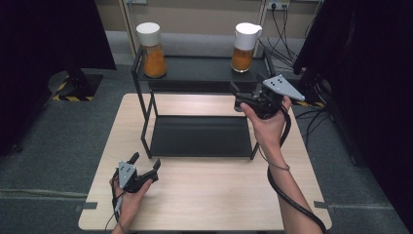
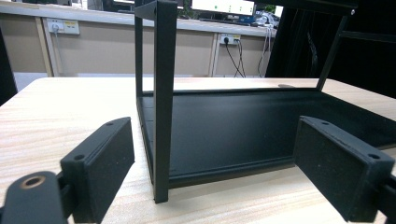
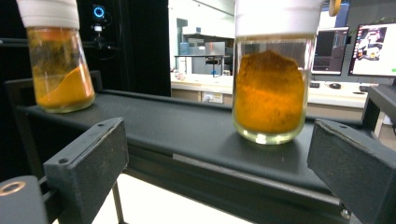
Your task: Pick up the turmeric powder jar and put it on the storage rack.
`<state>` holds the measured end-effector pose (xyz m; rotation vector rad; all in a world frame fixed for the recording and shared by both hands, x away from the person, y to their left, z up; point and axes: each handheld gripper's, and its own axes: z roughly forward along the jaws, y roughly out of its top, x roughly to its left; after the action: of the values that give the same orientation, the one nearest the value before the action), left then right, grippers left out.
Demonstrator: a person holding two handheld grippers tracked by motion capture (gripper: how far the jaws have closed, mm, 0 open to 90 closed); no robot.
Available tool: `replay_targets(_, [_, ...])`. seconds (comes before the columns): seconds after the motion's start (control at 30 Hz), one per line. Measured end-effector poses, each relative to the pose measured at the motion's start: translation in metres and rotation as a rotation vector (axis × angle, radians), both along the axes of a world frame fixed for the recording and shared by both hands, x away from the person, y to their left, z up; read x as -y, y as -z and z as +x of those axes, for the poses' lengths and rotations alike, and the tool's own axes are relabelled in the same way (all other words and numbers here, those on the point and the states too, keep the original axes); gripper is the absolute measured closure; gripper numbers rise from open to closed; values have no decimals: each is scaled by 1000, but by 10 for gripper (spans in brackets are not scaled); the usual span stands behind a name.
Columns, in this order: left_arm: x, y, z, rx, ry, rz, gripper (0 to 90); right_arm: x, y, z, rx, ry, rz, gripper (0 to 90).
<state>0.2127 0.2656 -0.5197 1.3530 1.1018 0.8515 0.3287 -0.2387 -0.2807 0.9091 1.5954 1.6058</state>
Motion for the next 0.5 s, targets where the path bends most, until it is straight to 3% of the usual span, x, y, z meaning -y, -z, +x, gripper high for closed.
replay_targets(0.5, [0,0,0,-1,-1,1,116,10,19,-21,-10,-34,-21,57])
